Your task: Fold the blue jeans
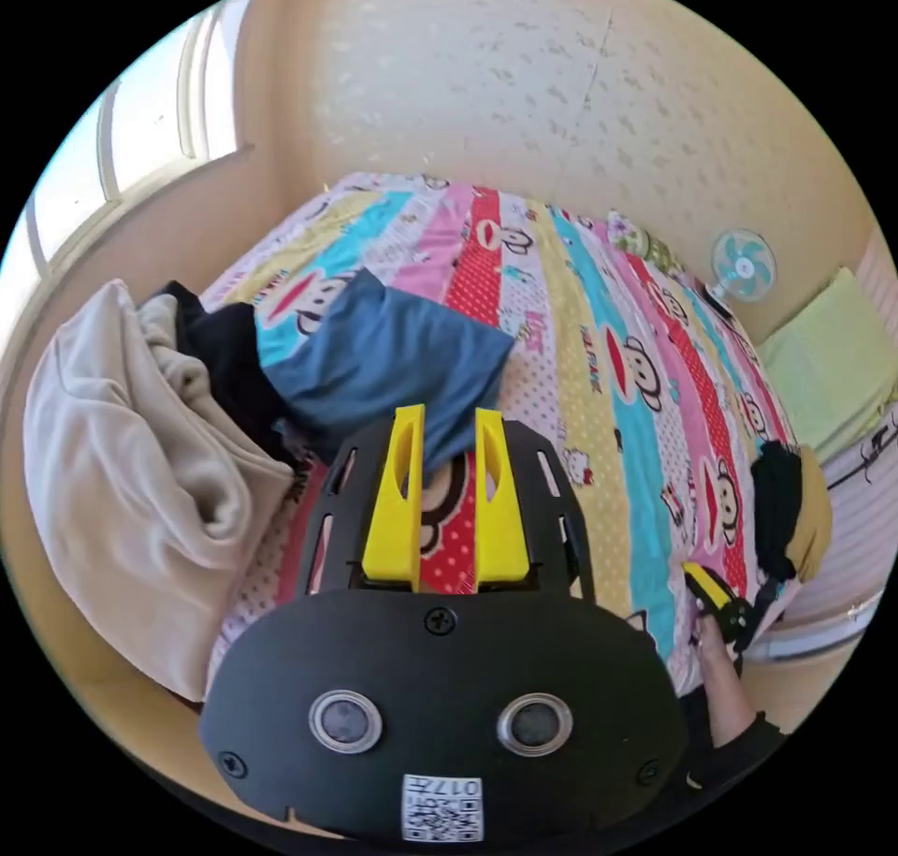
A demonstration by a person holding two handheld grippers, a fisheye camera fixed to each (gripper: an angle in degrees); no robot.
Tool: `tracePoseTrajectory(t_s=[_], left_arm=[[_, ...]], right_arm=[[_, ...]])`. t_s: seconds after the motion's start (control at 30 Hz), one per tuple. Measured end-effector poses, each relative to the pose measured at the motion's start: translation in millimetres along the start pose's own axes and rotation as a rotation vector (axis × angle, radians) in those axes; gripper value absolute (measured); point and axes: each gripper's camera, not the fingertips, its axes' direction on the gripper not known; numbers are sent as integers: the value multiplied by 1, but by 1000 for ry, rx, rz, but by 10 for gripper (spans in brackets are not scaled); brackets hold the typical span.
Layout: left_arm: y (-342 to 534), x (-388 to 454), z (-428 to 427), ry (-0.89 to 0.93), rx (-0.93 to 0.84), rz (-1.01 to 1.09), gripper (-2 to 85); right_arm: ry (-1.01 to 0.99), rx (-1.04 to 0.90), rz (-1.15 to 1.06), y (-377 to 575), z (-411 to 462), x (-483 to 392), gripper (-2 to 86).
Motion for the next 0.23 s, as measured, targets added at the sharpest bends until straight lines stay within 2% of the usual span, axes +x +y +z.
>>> tracePoseTrajectory(t_s=[0.07,0.13,0.2,0.23], left_arm=[[50,64,33,47,-101,177,89],[104,116,57,52,-120,358,108],[166,147,94,66,-176,404,120],[199,153,94,-17,-13,339,116]], right_arm=[[-6,-1,3,2,0,4,6],[1,-2,0,3,0,6,6],[28,-4,-11,6,0,6,6],[35,-6,-14,6,0,6,6]])
